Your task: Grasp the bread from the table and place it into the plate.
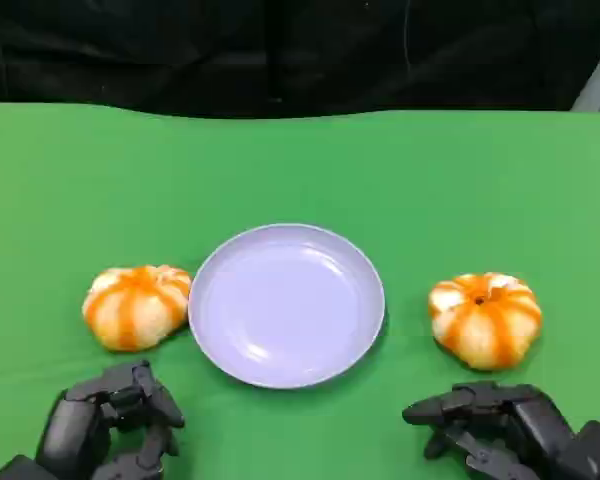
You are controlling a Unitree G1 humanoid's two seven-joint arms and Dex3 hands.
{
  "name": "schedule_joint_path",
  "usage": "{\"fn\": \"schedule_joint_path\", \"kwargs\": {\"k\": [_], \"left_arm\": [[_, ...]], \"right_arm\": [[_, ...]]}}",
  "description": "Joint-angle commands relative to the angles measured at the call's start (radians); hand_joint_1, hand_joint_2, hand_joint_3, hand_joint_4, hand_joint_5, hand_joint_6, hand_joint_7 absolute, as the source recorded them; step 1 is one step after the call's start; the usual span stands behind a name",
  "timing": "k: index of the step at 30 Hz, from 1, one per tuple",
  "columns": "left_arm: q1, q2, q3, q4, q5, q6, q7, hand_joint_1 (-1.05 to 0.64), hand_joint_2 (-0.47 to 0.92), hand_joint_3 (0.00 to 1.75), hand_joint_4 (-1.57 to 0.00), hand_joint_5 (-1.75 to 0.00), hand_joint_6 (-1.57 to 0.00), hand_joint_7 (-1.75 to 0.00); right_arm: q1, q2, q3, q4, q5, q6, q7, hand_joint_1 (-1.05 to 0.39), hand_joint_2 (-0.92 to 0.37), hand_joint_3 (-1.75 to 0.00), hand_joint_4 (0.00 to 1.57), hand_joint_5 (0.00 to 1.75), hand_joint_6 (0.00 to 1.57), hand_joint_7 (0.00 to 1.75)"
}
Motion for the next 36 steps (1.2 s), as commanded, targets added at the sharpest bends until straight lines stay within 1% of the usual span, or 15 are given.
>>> {"fn": "schedule_joint_path", "kwargs": {"k": [1, 22, 33, 35, 36], "left_arm": [[-0.009, 0.019, 0.002, 0.004, -0.005, -0.013, -0.005, 0.07, 0.50, 1.23, -0.94, -1.52, -0.99, -1.32], [-0.006, 0.017, 0.002, 0.002, -0.012, -0.011, -0.011, 0.08, 0.52, 1.20, -0.93, -1.53, -0.98, -1.32], [-0.013, 0.009, 0.010, 0.013, -0.030, -0.012, -0.011, 0.11, 0.55, 1.14, -0.90, -1.43, -0.97, -1.25], [-0.013, 0.007, 0.013, 0.012, -0.030, -0.007, -0.003, 0.12, 0.58, 1.08, -0.87, -1.36, -0.96, -1.19], [-0.012, 0.005, 0.014, 0.010, -0.031, -0.003, 0.002, 0.12, 0.59, 1.05, -0.87, -1.33, -0.97, -1.13]], "right_arm": [[0.004, -0.008, -0.002, 0.000, 0.001, -0.001, -0.003, -0.07, -0.92, -0.38, 0.82, 1.18, 1.19, 0.14], [0.005, -0.009, -0.003, 0.003, 0.001, -0.002, -0.001, -0.07, -0.92, -0.38, 0.81, 1.18, 1.19, 0.14], [0.008, -0.009, -0.003, 0.002, 0.004, -0.001, 0.002, -0.06, -0.92, -0.39, 0.81, 1.17, 1.19, 0.14], [0.009, -0.009, -0.003, 0.002, 0.002, 0.000, -0.001, -0.07, -0.92, -0.39, 0.81, 1.17, 1.19, 0.14], [0.008, -0.009, -0.003, 0.003, 0.002, -0.001, -0.001, -0.07, -0.92, -0.39, 0.81, 1.17, 1.19, 0.14]]}}
